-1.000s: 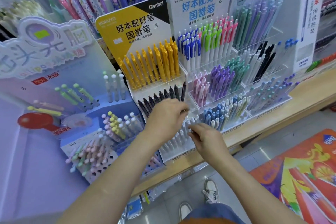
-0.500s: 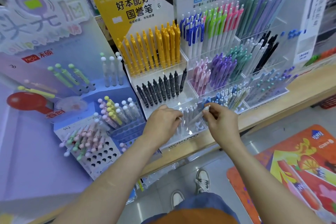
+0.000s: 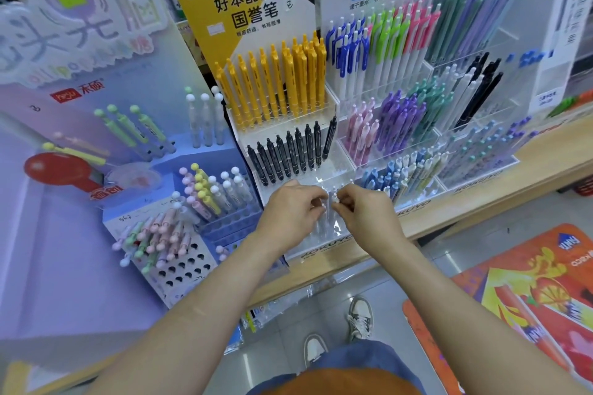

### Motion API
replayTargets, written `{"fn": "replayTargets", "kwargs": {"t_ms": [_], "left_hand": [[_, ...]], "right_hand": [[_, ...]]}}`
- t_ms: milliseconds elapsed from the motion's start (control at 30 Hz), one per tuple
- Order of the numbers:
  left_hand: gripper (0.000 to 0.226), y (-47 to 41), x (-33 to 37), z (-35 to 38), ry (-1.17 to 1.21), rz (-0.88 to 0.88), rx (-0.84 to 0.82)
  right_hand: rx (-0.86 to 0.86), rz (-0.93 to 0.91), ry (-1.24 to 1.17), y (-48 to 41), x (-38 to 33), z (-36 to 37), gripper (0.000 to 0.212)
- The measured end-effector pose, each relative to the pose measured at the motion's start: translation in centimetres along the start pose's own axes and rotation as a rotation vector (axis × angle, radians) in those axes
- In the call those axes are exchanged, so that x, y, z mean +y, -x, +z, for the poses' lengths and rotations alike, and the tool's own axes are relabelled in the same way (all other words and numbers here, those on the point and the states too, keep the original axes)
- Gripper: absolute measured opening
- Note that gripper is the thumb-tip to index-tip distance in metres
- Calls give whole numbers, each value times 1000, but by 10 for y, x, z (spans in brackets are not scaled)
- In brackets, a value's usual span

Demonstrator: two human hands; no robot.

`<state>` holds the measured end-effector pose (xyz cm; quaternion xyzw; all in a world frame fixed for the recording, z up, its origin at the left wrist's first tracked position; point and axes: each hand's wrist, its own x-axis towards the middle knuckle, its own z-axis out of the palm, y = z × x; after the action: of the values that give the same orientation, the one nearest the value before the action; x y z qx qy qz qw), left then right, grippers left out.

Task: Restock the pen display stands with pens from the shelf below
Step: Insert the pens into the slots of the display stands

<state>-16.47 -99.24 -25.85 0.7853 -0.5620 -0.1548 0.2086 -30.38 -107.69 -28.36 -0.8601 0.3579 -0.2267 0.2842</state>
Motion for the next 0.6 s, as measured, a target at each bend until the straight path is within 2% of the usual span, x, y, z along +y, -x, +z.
{"fn": "replayTargets", "kwargs": {"t_ms": [67, 267, 433, 600], "left_hand": [[27, 0, 3, -1, 111, -77, 21], [19, -7, 13, -10, 214, -112, -40], [12, -8, 9, -10, 142, 5, 20], [15, -11, 15, -23, 487, -162, 190]], "right_hand": [[-4, -2, -2, 0, -1, 2, 15], [-75, 77, -96, -3, -1, 3, 15], [-148, 198, -202, 9, 9, 2, 32], [-211, 212, -169, 20, 11, 18, 25]]}}
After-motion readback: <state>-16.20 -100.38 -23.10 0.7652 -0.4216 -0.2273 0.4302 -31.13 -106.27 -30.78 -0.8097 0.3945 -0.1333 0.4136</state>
